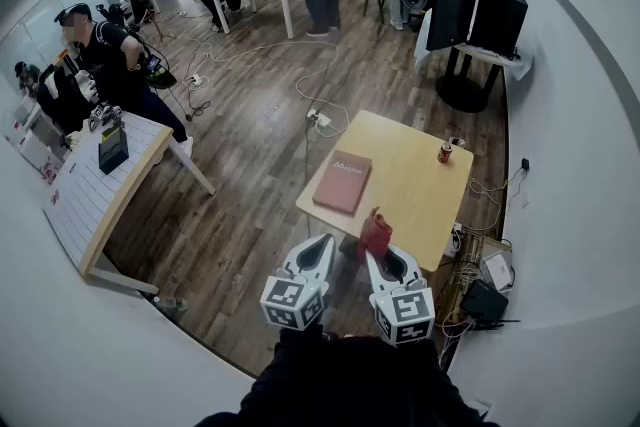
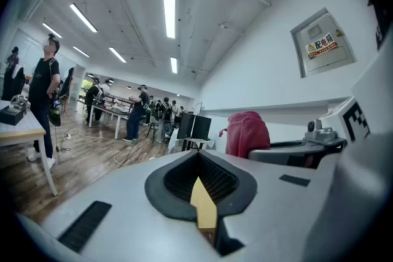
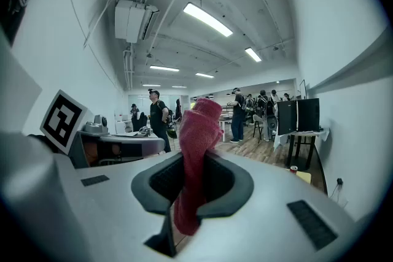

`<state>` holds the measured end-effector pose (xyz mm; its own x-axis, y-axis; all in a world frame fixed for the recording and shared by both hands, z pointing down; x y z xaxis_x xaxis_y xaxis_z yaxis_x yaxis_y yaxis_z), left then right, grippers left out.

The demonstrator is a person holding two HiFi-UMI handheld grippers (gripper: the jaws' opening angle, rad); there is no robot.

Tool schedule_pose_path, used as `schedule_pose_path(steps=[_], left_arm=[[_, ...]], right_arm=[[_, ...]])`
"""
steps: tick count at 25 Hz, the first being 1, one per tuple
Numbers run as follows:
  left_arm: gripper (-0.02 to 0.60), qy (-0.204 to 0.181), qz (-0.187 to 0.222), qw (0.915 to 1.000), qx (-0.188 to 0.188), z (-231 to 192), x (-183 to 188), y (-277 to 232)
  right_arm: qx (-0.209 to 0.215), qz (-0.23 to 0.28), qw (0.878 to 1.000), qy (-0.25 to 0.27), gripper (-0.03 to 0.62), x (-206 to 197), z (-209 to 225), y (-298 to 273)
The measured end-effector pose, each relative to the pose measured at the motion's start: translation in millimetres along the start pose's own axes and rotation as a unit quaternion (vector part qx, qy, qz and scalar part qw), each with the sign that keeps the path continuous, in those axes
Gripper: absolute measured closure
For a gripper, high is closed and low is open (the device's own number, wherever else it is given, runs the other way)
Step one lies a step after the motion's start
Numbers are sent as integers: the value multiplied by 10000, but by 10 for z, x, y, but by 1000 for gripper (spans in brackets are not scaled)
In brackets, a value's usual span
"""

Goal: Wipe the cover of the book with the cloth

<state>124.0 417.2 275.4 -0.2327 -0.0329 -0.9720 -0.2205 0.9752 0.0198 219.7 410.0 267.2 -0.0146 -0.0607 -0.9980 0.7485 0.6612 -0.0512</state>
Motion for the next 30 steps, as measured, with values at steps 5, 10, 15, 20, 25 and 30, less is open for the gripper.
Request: schedule_pose_path(steps=[5,10,15,20,25,30], left_arm=[[548,-11,115,9999,-44,-133,-21,11],[548,23,145,9999,-69,-208,16,-15],[548,93,62,9999,-130,-287,-49,-6],[548,164,-85,9996,-193,-376,-144,31],[548,248,-236,9992,-186,-532,-267,151],[546,316,-346,9989,-55,-769,-358,341]], right_arm=[[-62,6,10000,26,522,10,-50,-104],[-183,-105,9997,74,522,-21,-59,-162],[-280,-174,9994,-142,520,-97,-55,-223],[-254,-324,9988,-268,520,-205,-145,-288],[-248,-601,9975,-270,520,-376,-304,-370],[-164,-772,9965,-284,520,-526,-529,-457]])
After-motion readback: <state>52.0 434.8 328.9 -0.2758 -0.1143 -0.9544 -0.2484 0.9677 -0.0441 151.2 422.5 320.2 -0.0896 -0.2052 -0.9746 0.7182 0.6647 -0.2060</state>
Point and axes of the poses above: the fingertips, and each gripper's own axes: y backward along the fingers, z to its right, x out of its top, the point moved 1 cm from there along y, backward along the fingers, and after that the axes turned 10 degrees about z, right-handed, at the moved point
